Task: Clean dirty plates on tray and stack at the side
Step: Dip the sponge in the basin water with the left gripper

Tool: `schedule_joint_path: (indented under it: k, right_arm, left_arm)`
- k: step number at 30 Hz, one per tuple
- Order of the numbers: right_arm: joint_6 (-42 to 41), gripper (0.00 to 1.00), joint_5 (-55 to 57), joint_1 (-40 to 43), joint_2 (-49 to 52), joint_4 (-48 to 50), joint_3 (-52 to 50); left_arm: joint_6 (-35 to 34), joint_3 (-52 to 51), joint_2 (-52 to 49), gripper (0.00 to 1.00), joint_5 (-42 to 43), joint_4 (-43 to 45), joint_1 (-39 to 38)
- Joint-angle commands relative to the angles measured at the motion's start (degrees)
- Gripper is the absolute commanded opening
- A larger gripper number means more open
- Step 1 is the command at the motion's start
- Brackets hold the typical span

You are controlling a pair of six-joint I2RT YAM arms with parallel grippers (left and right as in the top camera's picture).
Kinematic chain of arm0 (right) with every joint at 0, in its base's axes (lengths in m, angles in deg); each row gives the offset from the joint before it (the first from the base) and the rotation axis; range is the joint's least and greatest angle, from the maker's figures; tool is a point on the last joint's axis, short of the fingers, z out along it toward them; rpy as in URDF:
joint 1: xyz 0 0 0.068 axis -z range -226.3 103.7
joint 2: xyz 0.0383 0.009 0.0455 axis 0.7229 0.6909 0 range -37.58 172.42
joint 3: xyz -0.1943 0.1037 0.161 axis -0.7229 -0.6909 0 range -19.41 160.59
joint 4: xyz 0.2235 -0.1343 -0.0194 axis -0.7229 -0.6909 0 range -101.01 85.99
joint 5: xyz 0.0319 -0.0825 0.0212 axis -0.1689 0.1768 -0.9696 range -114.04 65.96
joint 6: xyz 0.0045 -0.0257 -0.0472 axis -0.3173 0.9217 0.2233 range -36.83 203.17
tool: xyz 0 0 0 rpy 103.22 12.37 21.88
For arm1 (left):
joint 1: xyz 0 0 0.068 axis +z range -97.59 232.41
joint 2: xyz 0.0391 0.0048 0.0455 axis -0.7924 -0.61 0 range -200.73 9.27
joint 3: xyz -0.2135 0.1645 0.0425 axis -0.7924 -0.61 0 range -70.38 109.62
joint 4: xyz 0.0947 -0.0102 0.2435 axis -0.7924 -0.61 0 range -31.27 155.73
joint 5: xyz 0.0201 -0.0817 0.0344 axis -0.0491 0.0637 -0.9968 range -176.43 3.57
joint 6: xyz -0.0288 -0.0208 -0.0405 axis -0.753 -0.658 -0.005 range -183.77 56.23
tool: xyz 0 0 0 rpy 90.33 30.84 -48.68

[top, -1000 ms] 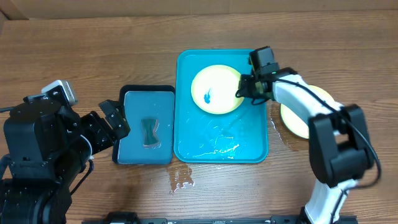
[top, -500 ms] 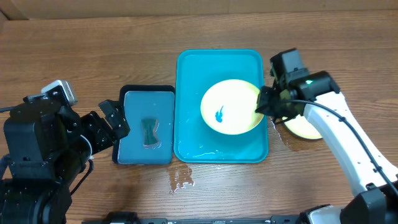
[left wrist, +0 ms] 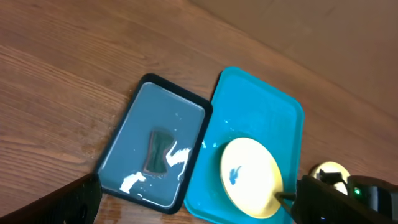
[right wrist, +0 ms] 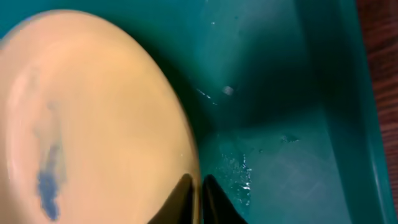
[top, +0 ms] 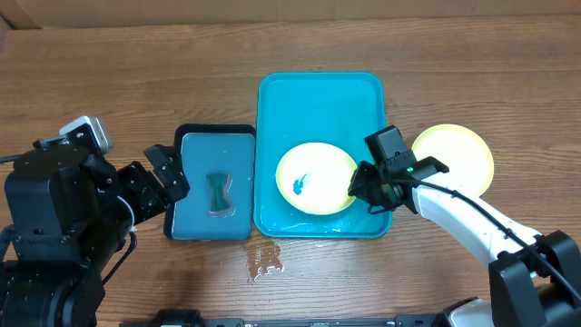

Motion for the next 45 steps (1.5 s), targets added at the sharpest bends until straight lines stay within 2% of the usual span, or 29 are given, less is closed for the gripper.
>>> schedule_joint_path:
  k: [1, 2, 5, 7, 11, 14, 15, 16, 19, 21, 26, 29, 31, 33, 34, 38, 45]
  right_arm:
    - [4.81, 0.25, -0.79, -0.09, -0.52, 0.24, 0.17]
    - [6.36, 0.29, -0.52, -0.09, -0.72, -0.87, 0.42]
    - [10.91, 0.30, -0.50, 0.46, -1.88, -3.78, 1.44]
    - [14.25, 0.30, -0.55, 1.03, -3.43, -4.98, 1.99]
    - [23.26, 0.30, -0.55, 2.01, -7.56, -6.25, 2.43]
    - [25.79, 0.30, -0.52, 2.99, -11.08, -7.63, 2.49]
    - [25.77, 0.30, -0.52, 3.45, -12.26, -8.02, 2.49]
    - [25.75, 0.30, -0.52, 4.00, -13.33, -8.33, 2.49]
    - [25.73, 0.33, -0.55, 4.94, -14.91, -8.76, 2.47]
    - [25.75, 0.35, -0.52, 5.14, -15.13, -9.44, 2.47]
    - [25.73, 0.38, -0.52, 5.14, -14.95, -10.71, 2.36]
    - [25.73, 0.38, -0.52, 5.14, -14.95, -10.62, 2.36]
    - [25.73, 0.39, -0.52, 5.14, -14.95, -10.60, 2.36]
    - [25.73, 0.40, -0.50, 5.14, -14.95, -10.62, 2.36]
    - [25.73, 0.44, -0.50, 5.14, -14.95, -10.60, 2.36]
    - [25.31, 0.49, 2.23, 5.60, -14.95, -10.60, 2.36]
    - [21.55, 0.48, 3.34, 11.13, -14.95, -11.67, 2.36]
  left_arm:
    - [-0.13, -0.68, -1.01, 1.00, 2.71, -0.66, 0.28]
    - [1.40, -1.75, -1.60, 1.00, 3.48, -1.38, 0.24]
    - [5.90, -6.62, -3.74, 0.99, 4.31, -3.19, -0.07]
    - [7.58, -11.63, -5.64, 0.93, 4.31, -3.34, -0.74]
    - [10.69, -20.90, -9.97, 0.92, 4.02, -0.63, -1.92]
    - [11.45, -26.86, -14.78, 0.89, 4.04, 3.26, -2.54]
    - [11.61, -28.48, -16.87, 0.85, 3.98, 5.01, -2.78]
    - [12.02, -29.75, -19.08, 0.77, 3.89, 6.86, -2.93]
    - [11.10, -31.45, -24.92, 0.67, 2.12, 10.60, -3.04]
    - [10.19, -31.56, -29.70, 0.57, 1.20, 13.11, -3.04]
    - [10.08, -31.56, -38.66, 0.51, 2.54, 18.84, -3.41]
    - [10.03, -31.56, -43.74, 0.39, 2.56, 21.27, -3.91]
    - [10.08, -31.56, -46.71, 0.29, 2.36, 22.60, -3.93]
    - [10.05, -31.56, -49.22, 0.09, 2.38, 23.47, -3.93]
    - [10.08, -31.56, -50.03, 0.04, 2.38, 23.76, -3.93]
    - [10.10, -30.95, -50.88, 0.04, 2.23, 23.76, -3.82]
    - [9.81, -22.43, -47.98, 0.04, -2.23, 14.08, -3.82]
